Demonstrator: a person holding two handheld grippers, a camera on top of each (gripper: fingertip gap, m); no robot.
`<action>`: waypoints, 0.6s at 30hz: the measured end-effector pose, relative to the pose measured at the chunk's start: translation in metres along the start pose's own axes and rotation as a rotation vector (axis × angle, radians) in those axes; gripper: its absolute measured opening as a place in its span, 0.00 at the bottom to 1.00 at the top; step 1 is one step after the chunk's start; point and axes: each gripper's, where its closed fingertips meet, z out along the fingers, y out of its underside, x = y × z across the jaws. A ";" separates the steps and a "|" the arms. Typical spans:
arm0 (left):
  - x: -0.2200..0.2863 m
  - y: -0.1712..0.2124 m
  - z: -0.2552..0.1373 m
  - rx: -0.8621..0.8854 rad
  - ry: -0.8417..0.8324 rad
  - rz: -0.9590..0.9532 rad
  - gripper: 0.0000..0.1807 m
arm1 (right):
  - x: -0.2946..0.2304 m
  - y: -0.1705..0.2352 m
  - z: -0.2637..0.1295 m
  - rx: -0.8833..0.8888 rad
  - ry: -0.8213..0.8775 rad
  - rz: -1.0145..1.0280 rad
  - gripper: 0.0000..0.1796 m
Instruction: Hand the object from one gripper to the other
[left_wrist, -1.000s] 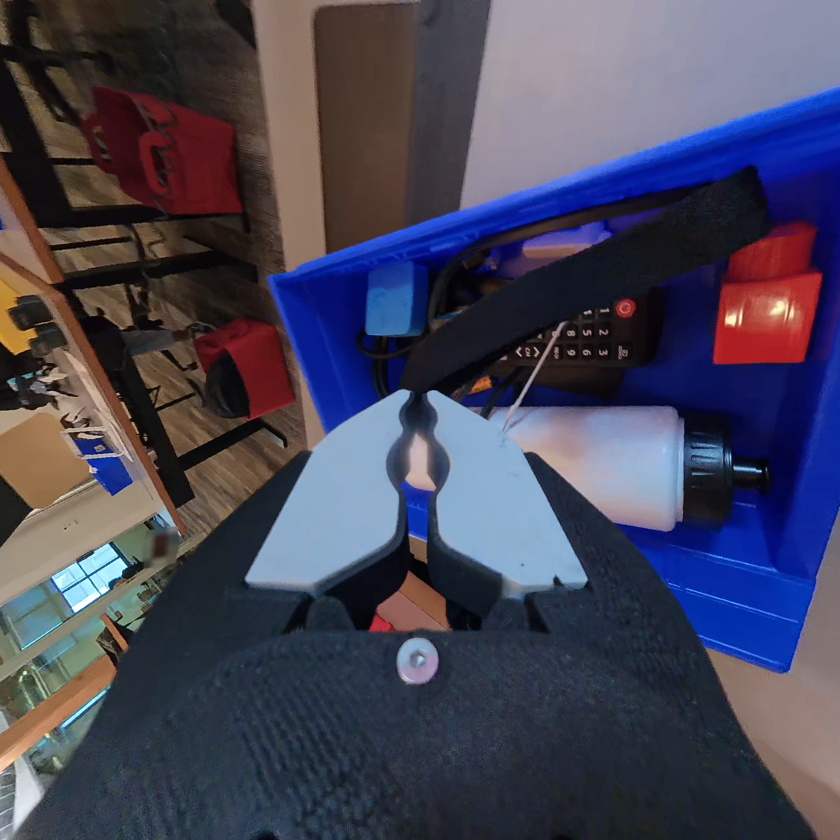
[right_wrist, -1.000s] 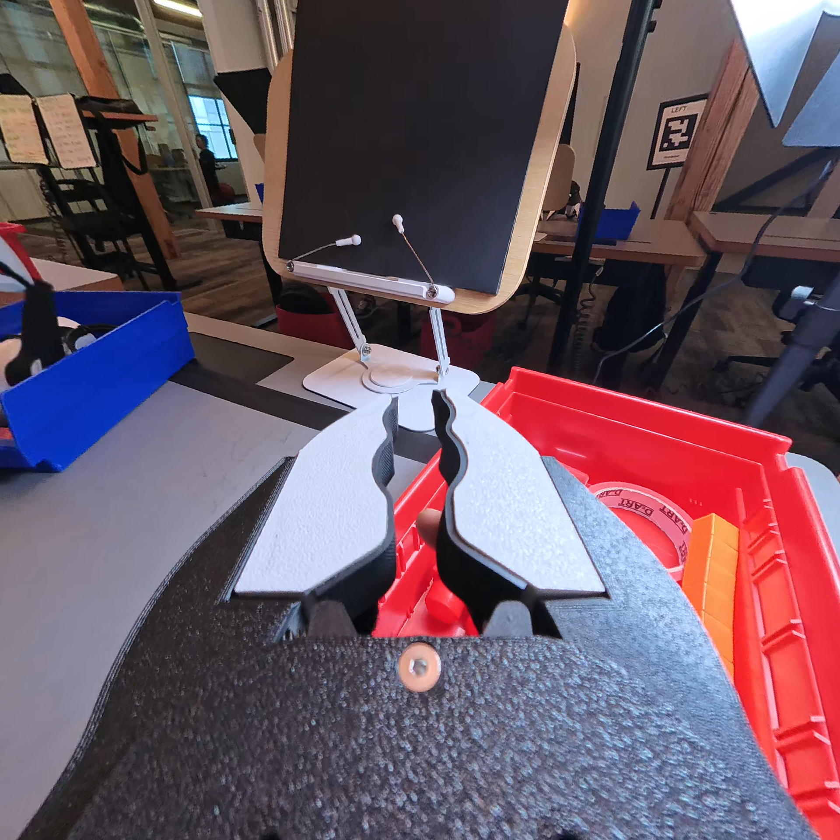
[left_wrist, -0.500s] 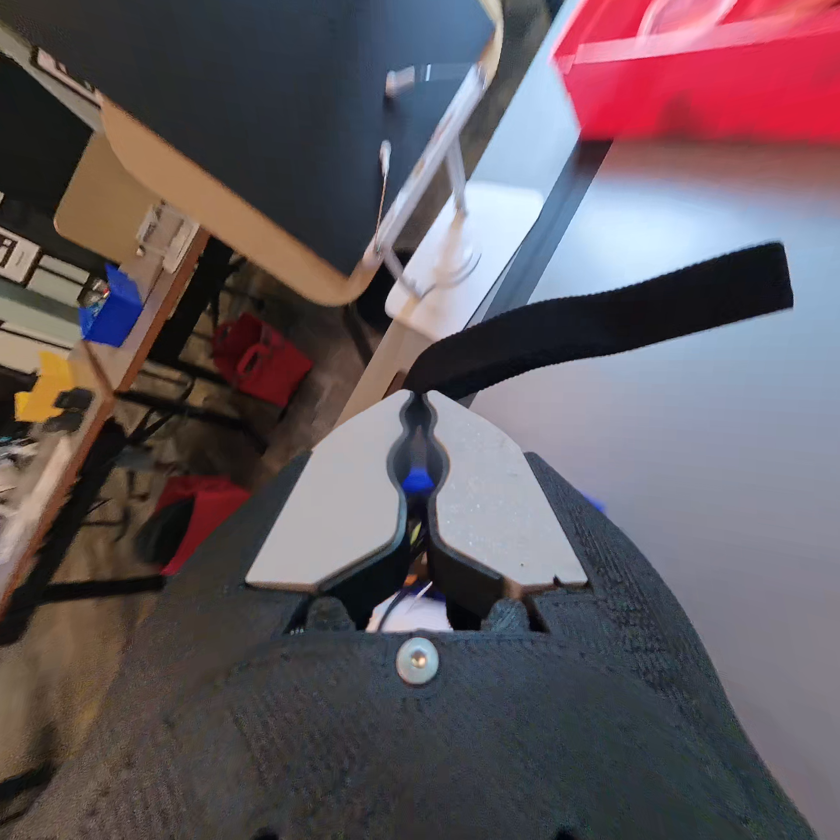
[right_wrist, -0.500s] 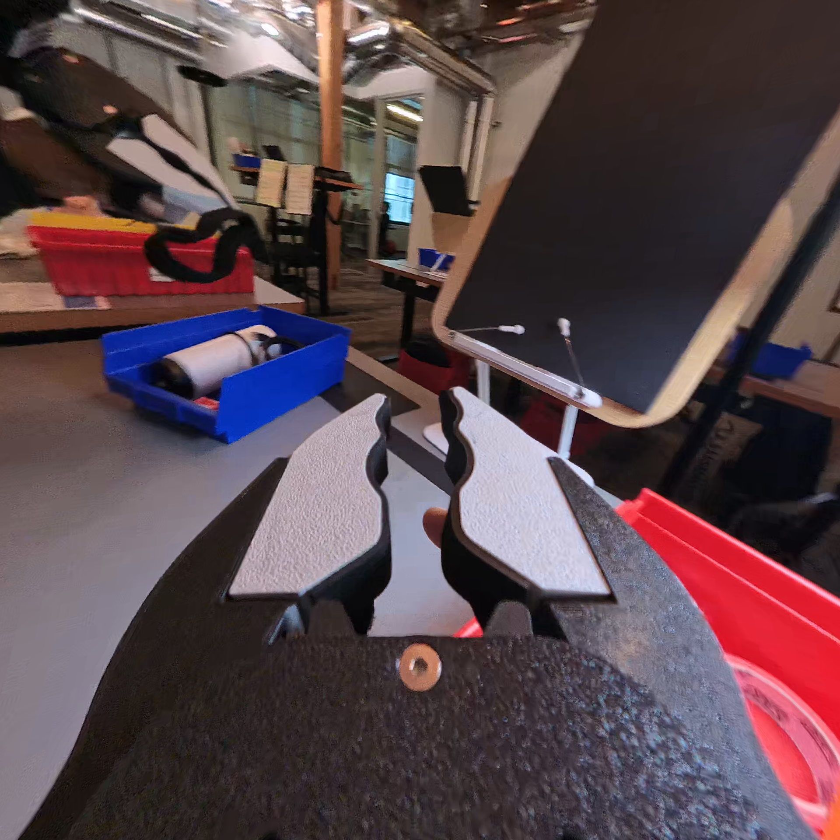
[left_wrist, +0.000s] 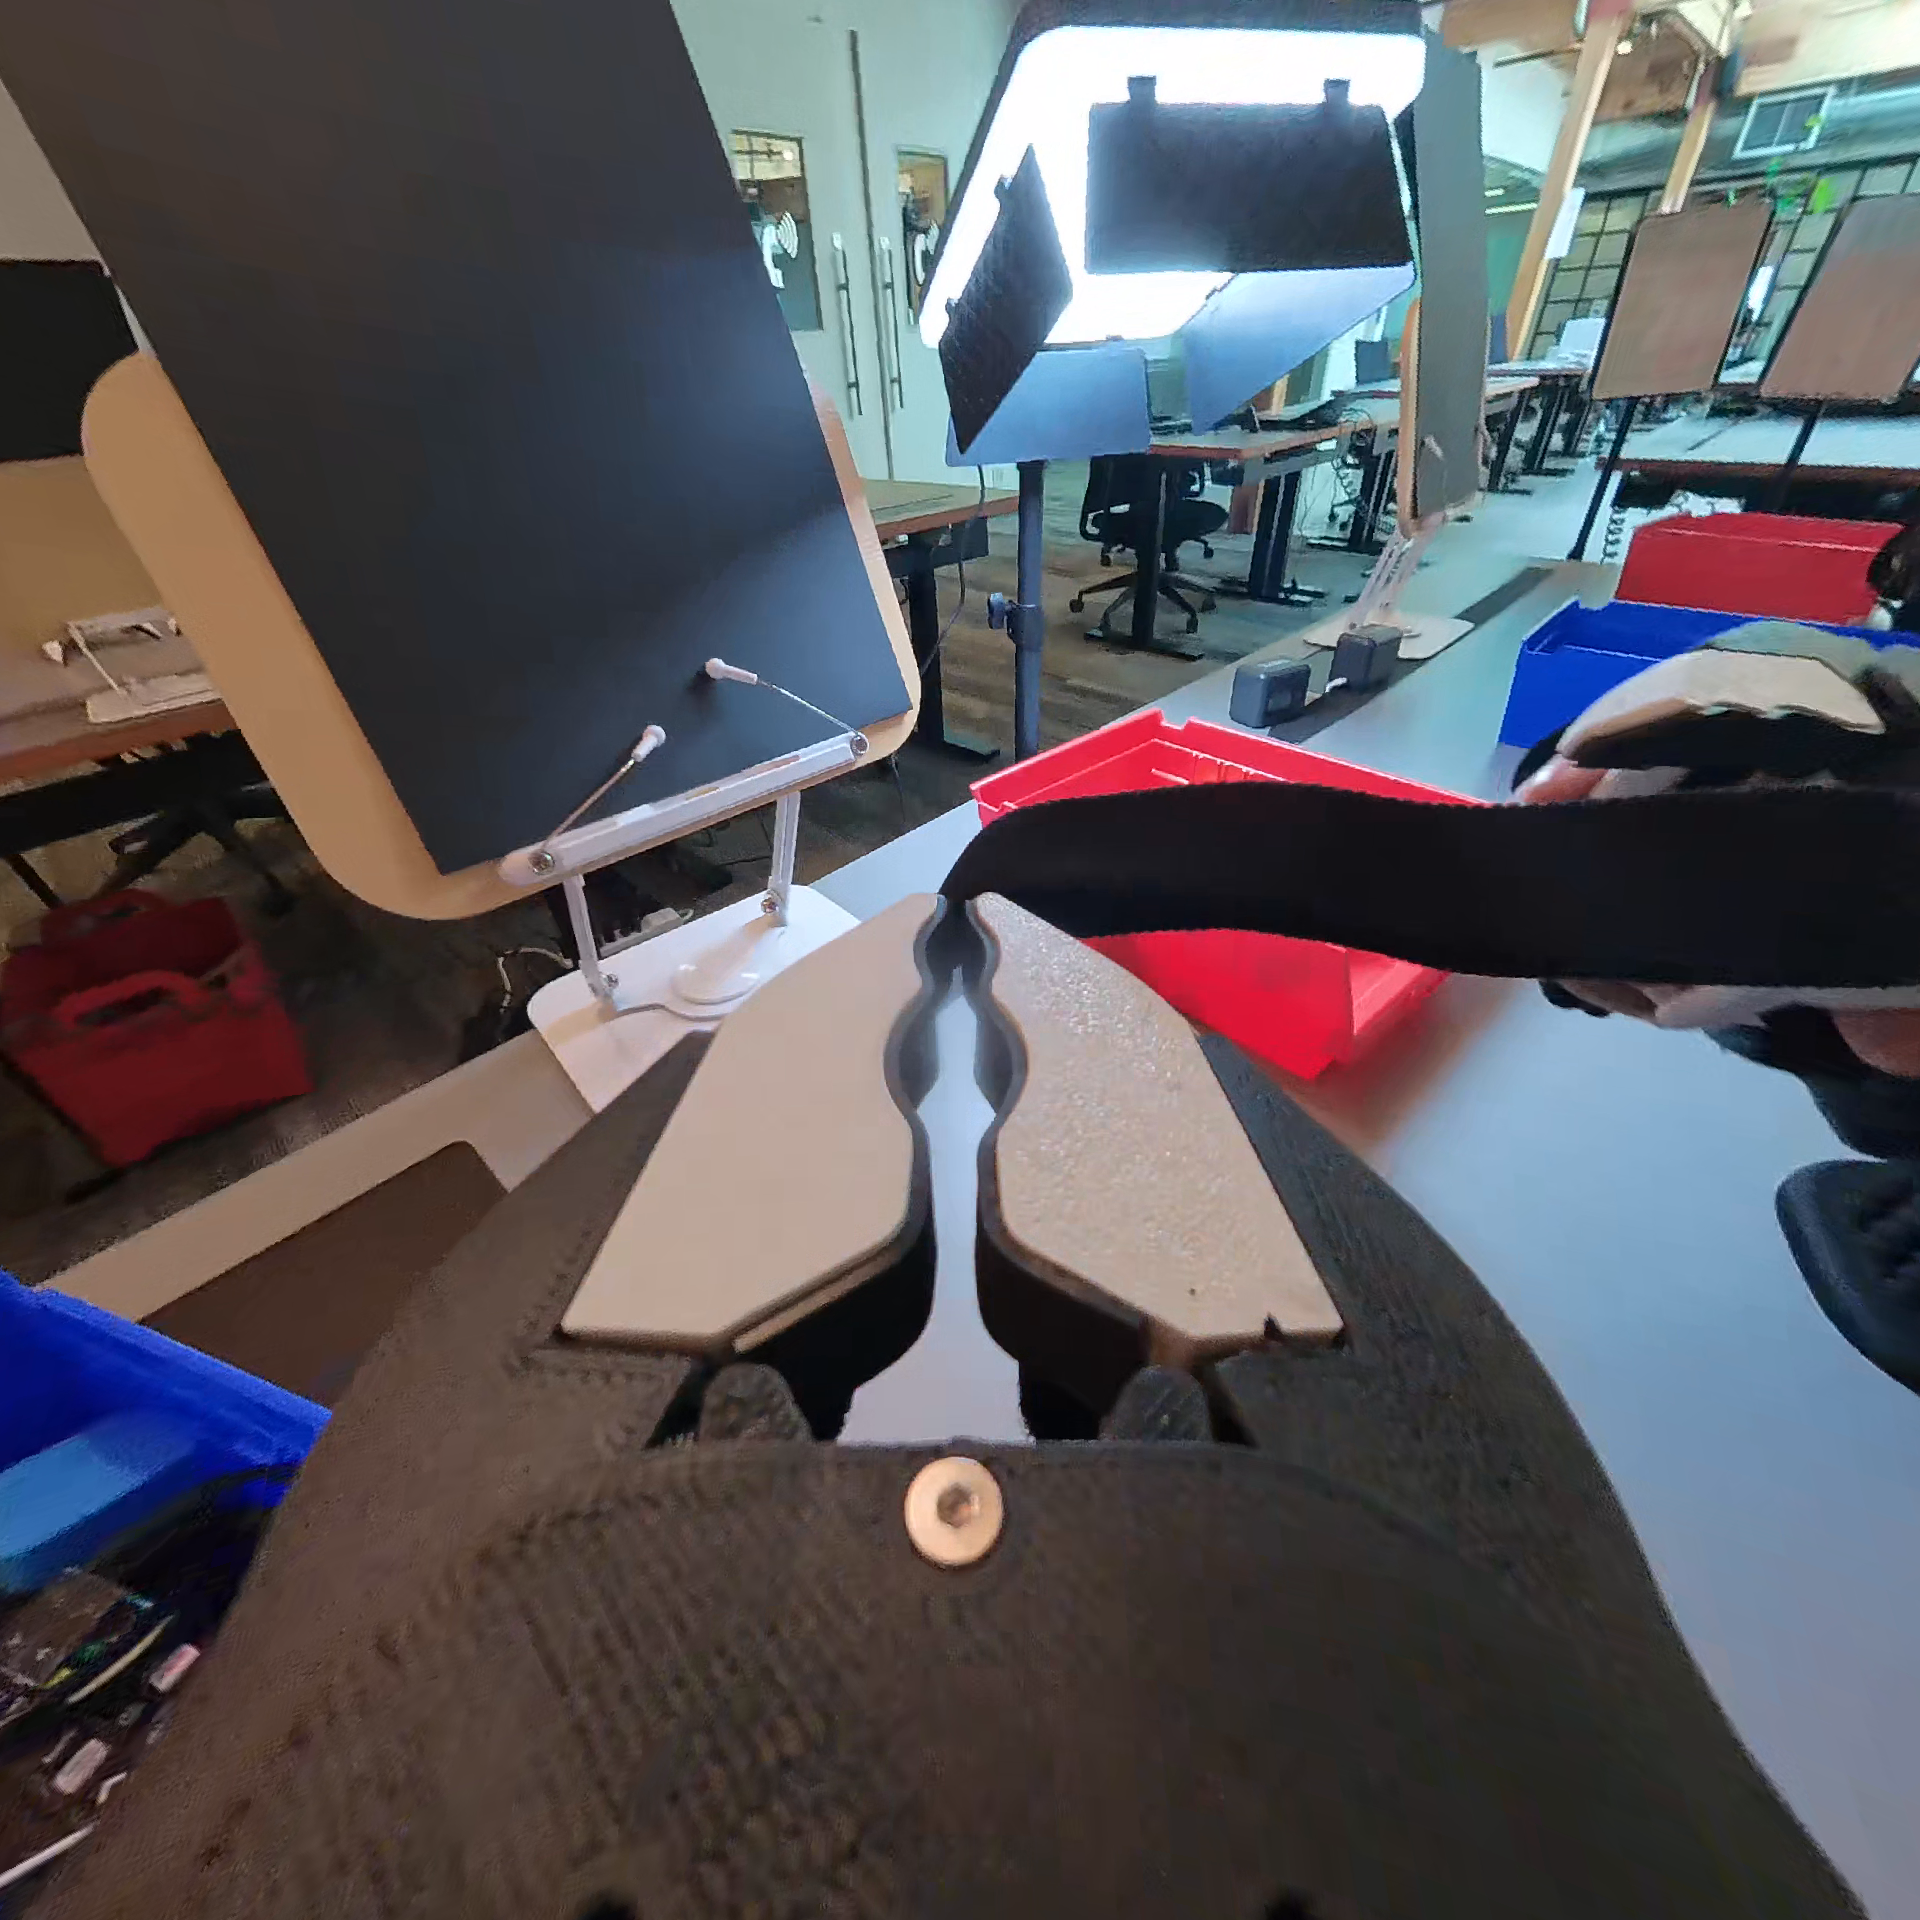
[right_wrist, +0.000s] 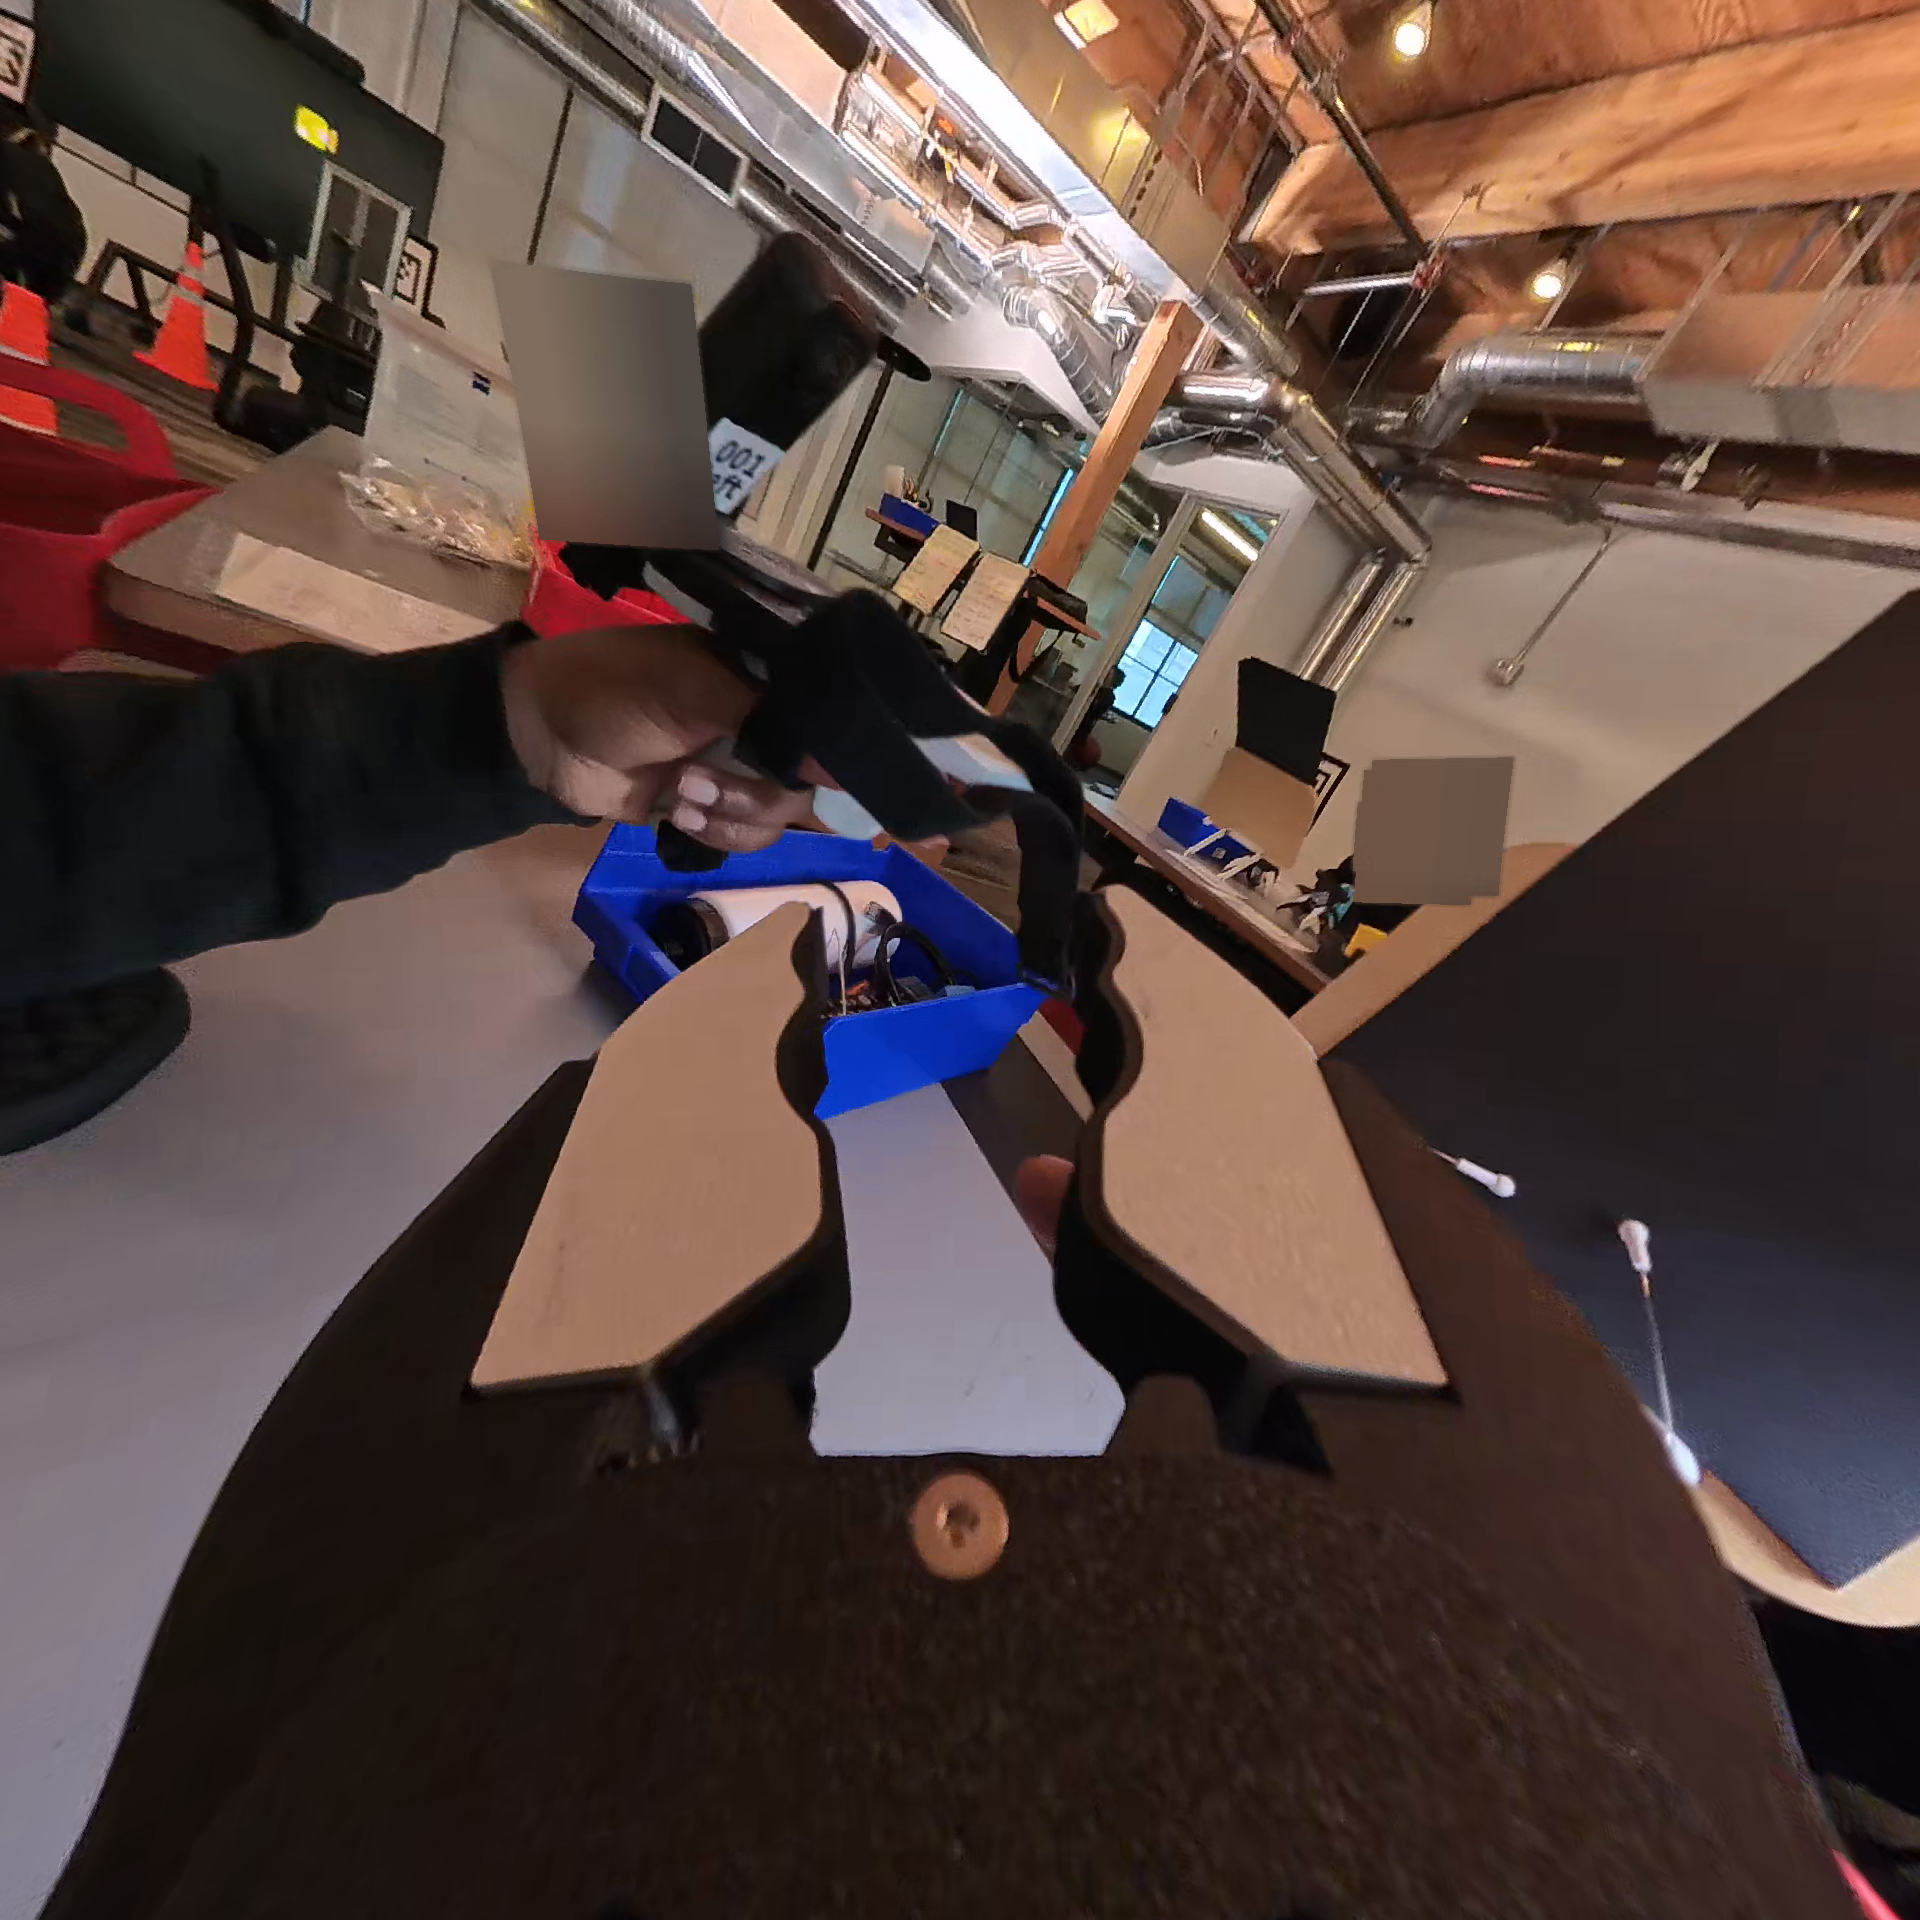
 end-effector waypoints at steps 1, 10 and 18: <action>0.000 0.004 0.003 -0.012 -0.009 0.002 0.01 | -0.004 0.000 0.003 -0.003 0.004 -0.025 0.26; 0.013 0.049 0.031 -0.132 -0.007 0.071 0.01 | -0.021 0.046 0.026 -0.186 0.016 -0.055 0.14; 0.017 0.057 0.033 -0.151 0.030 0.060 0.01 | -0.021 0.055 0.013 -0.230 -0.142 0.190 0.08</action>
